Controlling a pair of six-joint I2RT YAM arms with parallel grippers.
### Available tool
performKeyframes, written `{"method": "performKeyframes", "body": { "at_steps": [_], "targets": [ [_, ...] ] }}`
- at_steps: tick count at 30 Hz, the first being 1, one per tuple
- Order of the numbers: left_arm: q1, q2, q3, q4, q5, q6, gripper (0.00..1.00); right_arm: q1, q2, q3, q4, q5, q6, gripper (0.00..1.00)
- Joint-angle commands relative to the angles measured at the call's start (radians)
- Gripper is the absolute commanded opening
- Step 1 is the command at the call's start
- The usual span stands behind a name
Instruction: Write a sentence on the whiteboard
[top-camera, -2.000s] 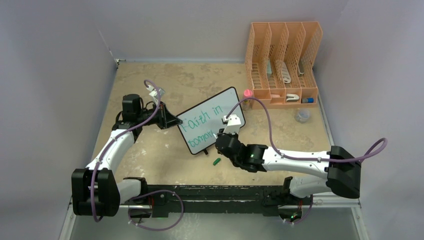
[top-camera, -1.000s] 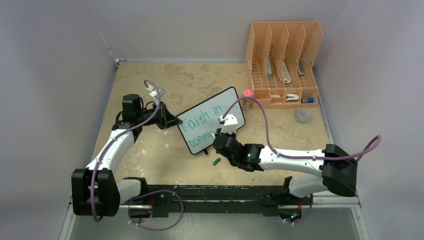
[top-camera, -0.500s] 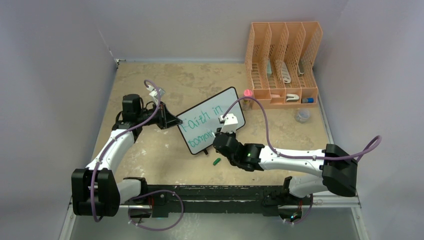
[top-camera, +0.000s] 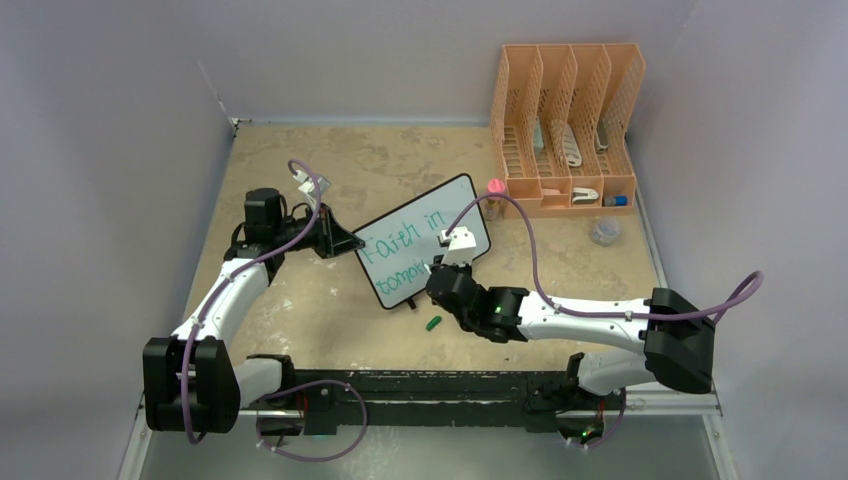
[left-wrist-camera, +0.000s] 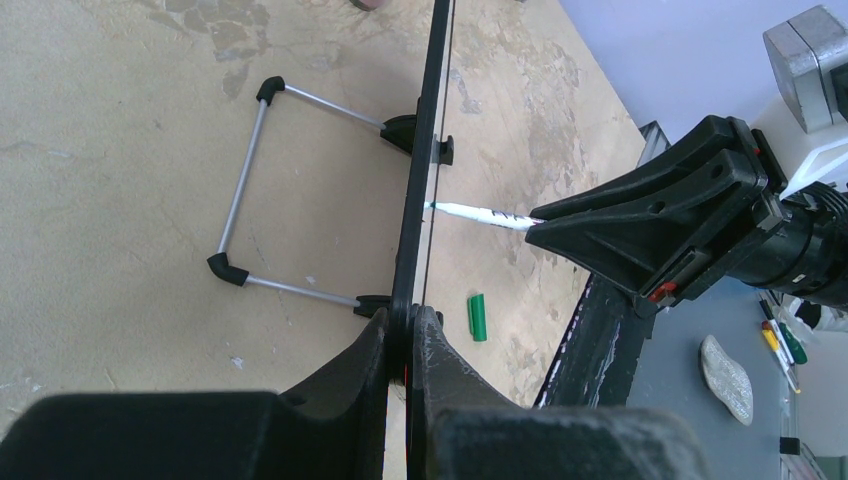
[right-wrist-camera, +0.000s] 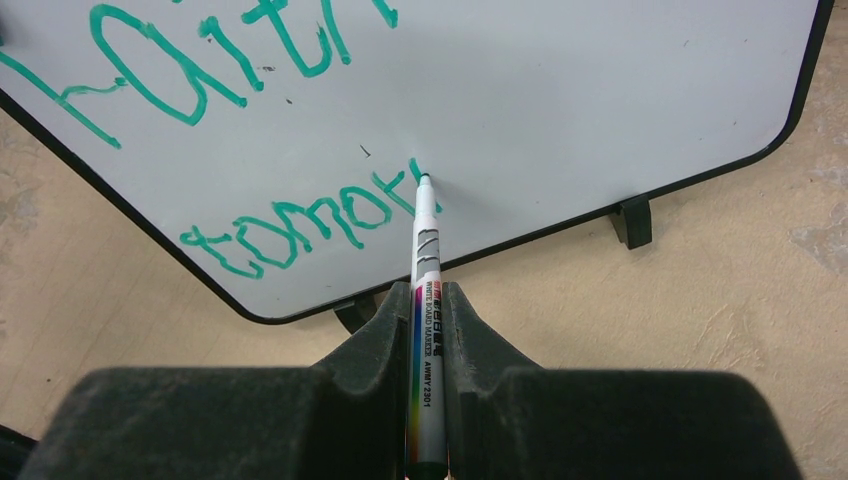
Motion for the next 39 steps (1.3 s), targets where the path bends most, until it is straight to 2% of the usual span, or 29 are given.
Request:
{"method": "performKeyframes", "body": {
  "at_steps": [1,26,39],
  "targets": [
    [-0.011,0.001,0.013,-0.048,-0.046,0.025,0.00,-0.014,-0.022,0.039,0.043,0.060,0.000,0.00],
    [-0.012,0.000,0.014,-0.049,-0.054,0.025,0.00,-0.025,-0.032,0.022,-0.001,0.052,0.045,0.00],
    [-0.012,0.005,0.014,-0.049,-0.058,0.025,0.00,-0.025,-0.089,-0.024,0.015,0.016,0.037,0.00]
  ]
}}
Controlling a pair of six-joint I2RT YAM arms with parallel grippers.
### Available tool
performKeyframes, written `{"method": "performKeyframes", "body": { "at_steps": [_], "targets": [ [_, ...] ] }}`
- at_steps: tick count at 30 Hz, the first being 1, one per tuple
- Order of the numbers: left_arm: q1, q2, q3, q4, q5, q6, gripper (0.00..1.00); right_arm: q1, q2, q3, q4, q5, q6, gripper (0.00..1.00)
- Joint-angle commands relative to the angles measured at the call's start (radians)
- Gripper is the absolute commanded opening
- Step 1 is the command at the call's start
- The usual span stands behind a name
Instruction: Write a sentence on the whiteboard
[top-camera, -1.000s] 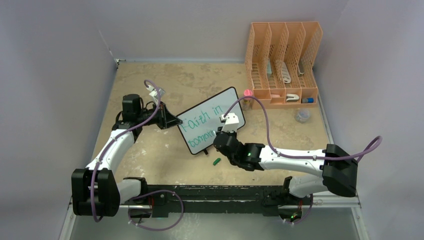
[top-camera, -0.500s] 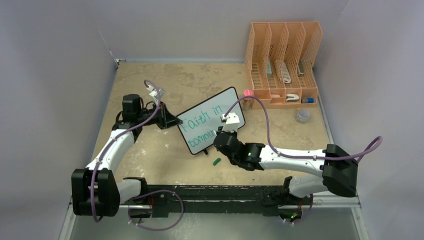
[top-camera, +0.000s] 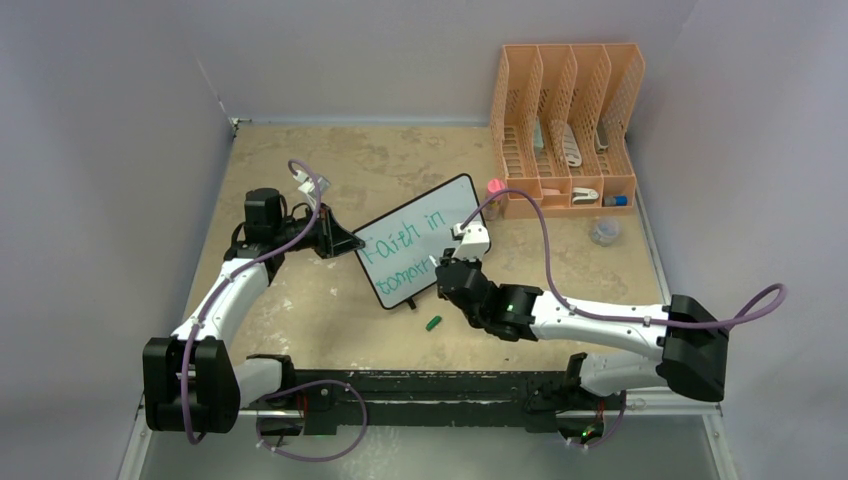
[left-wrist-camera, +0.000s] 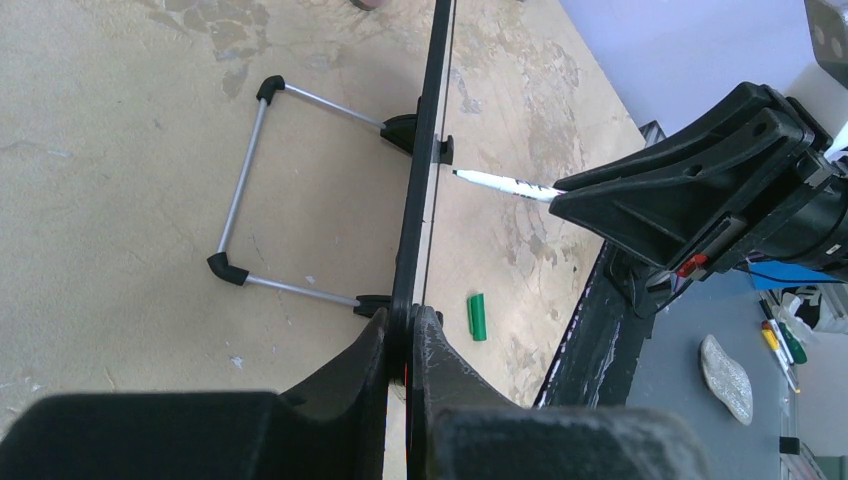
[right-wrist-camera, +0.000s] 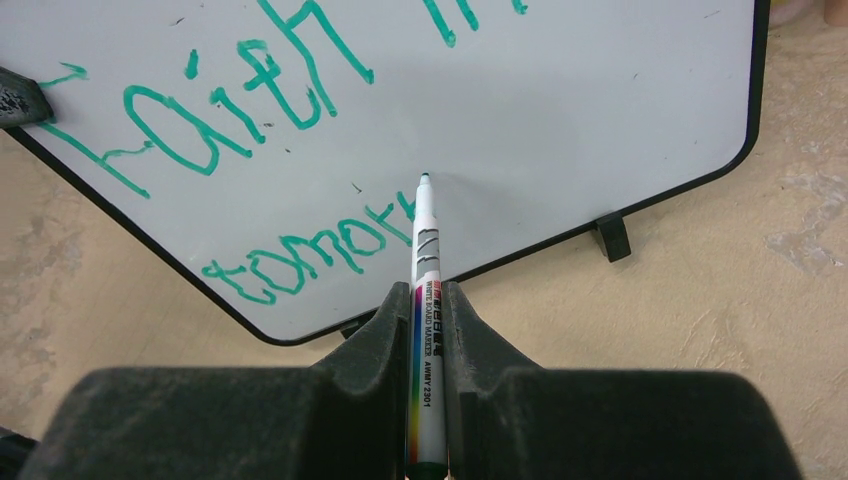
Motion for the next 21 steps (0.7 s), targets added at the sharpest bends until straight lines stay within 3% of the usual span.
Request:
{"method": "performKeyframes", "body": {
  "at_steps": [1,21],
  "targets": [
    [-0.011,0.004,0.014,-0.049,-0.054,0.025,0.00,-0.002,-0.012,-0.011,0.022,0.003,0.011,0.00],
    [-0.011,-0.001,0.014,-0.050,-0.050,0.025,0.00,-0.010,0.031,-0.002,0.032,0.016,0.014,0.00]
  ]
}}
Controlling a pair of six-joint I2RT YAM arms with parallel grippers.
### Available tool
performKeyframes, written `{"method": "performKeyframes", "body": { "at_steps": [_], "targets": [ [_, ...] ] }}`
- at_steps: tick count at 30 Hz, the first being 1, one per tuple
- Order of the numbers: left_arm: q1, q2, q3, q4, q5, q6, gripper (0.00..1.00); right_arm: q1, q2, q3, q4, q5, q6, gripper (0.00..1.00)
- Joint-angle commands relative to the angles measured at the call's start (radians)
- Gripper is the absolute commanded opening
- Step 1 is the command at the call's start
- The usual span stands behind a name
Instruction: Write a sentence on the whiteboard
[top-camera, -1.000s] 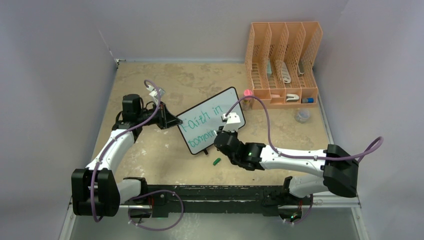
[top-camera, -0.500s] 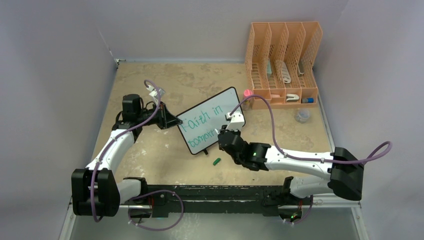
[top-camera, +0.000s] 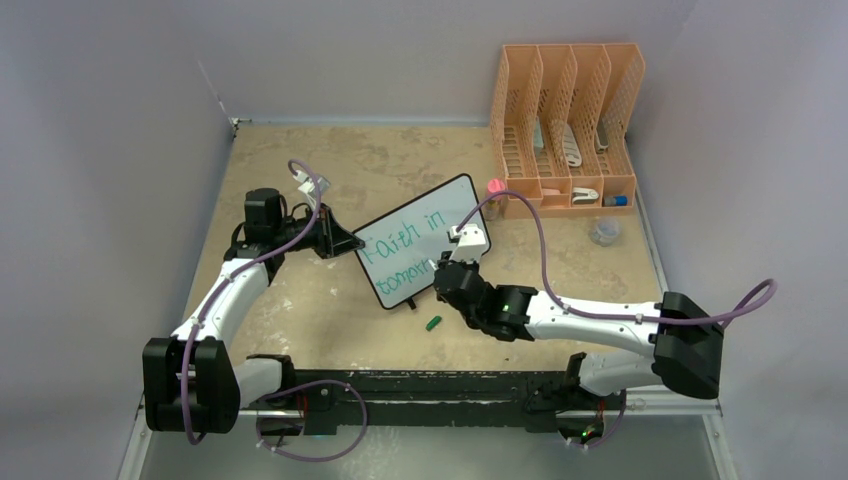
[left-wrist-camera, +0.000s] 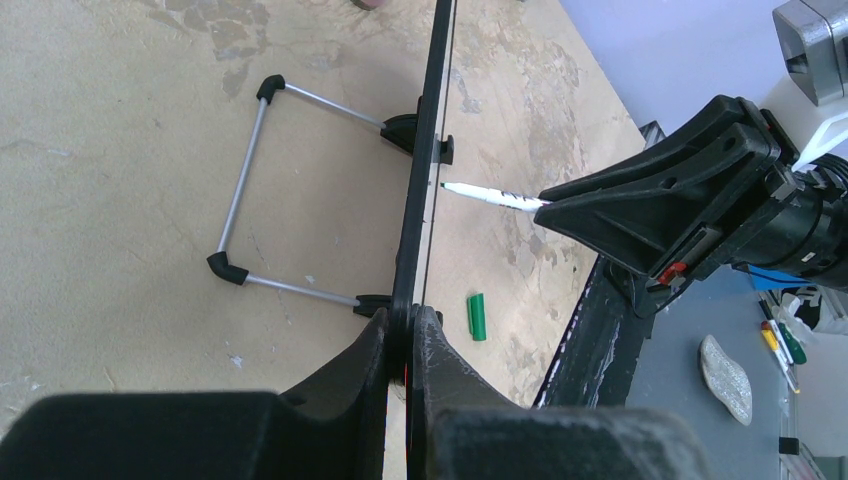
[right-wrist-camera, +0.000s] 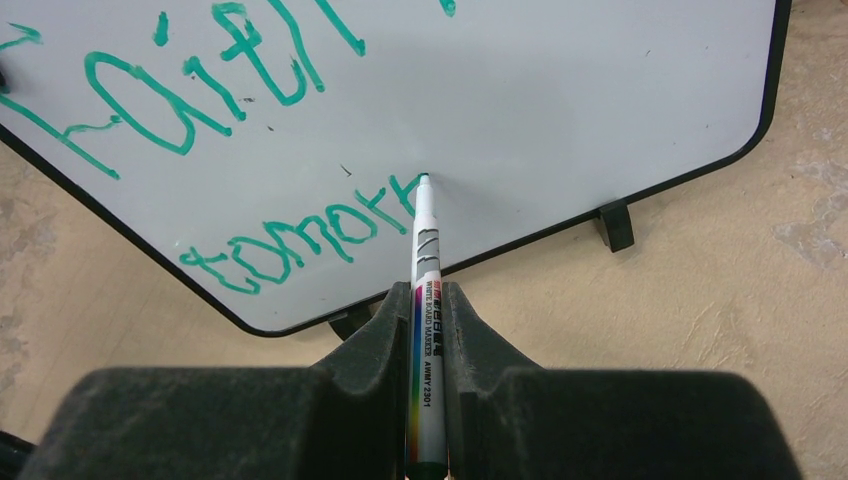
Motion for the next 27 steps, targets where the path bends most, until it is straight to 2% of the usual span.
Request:
{"method": "performKeyframes", "body": {
  "at_steps": [1,27],
  "targets": [
    [-0.012,0.000,0.013,-0.048,-0.049,0.025,0.00,-0.007,0.007,0.006,0.026,0.034,0.017,0.00],
    [-0.011,-0.002,0.013,-0.049,-0.053,0.025,0.00,-0.011,0.021,-0.011,0.010,-0.013,0.033,0.00]
  ]
}}
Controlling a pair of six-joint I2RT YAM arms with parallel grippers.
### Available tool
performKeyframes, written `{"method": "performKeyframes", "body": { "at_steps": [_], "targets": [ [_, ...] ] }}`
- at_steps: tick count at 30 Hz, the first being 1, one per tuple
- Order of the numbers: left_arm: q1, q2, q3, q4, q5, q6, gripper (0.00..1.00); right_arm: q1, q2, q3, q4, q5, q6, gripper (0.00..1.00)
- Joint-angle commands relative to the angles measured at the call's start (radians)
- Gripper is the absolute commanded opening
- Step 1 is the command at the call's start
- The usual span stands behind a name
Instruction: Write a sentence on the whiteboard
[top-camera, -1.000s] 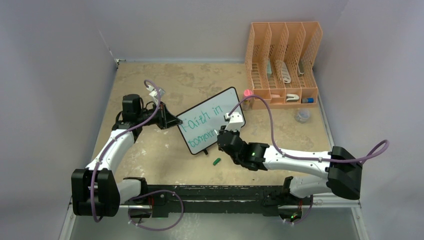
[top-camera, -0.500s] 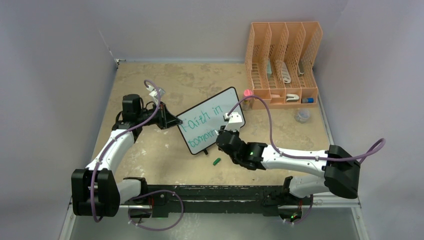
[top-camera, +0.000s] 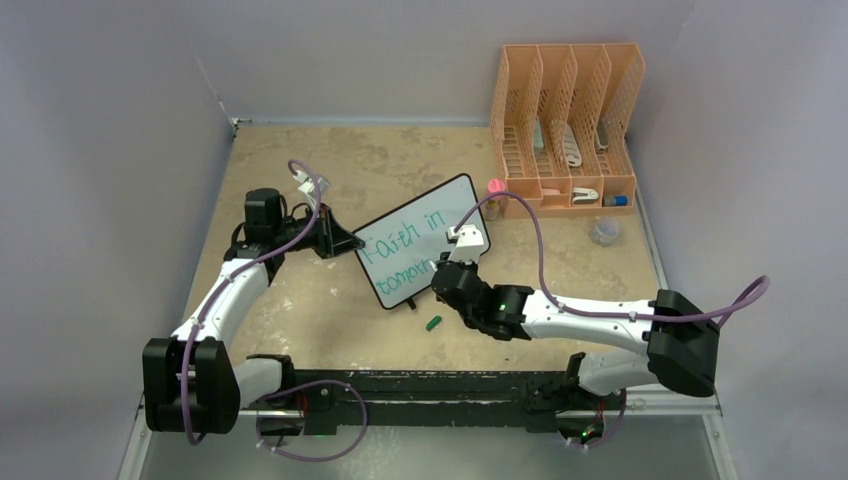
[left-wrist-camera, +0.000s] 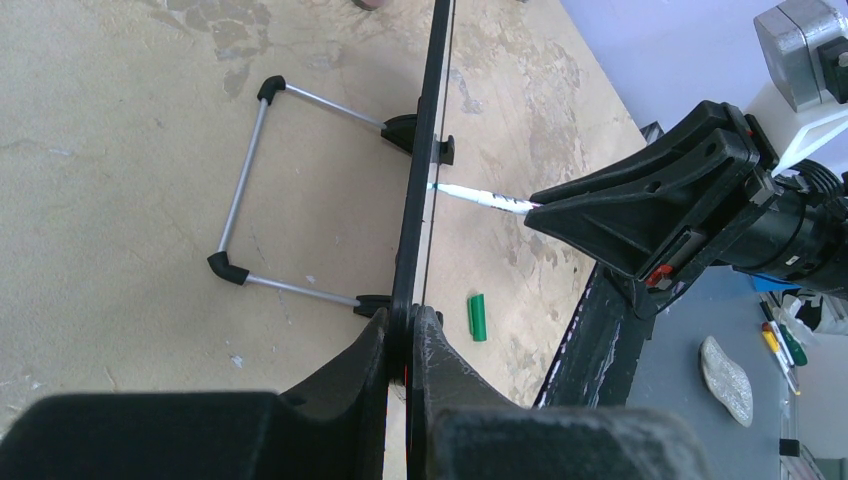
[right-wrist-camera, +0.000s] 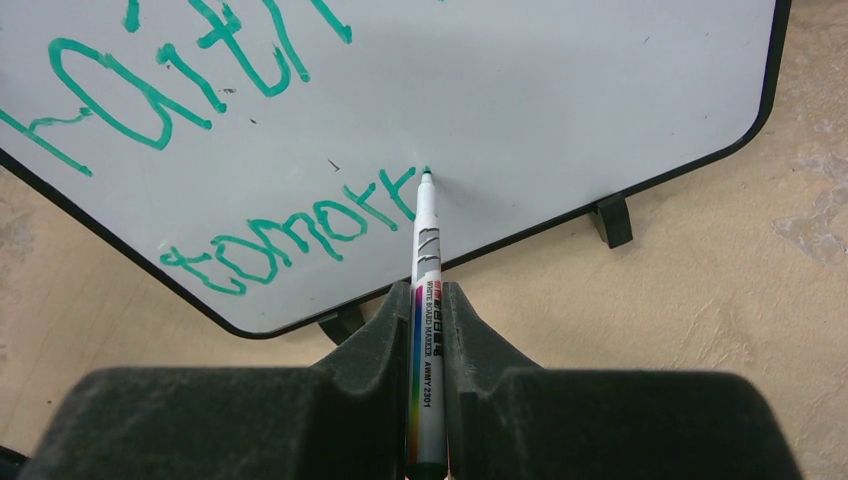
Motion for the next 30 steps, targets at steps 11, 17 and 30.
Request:
{"method": "performKeyframes", "body": {
  "at_steps": [11,17,30],
  "targets": [
    [-0.011,0.002,0.013,-0.047,-0.054,0.026,0.00,-0.005,-0.008,-0.028,-0.011,-0.021,0.045,0.00],
    [-0.011,0.003,0.013,-0.046,-0.053,0.027,0.00,-0.005,-0.004,-0.029,-0.032,0.011,0.053,0.00],
    [-0.012,0.003,0.013,-0.047,-0.051,0.027,0.00,-0.006,0.004,-0.002,0.001,0.075,0.028,0.00]
  ]
}}
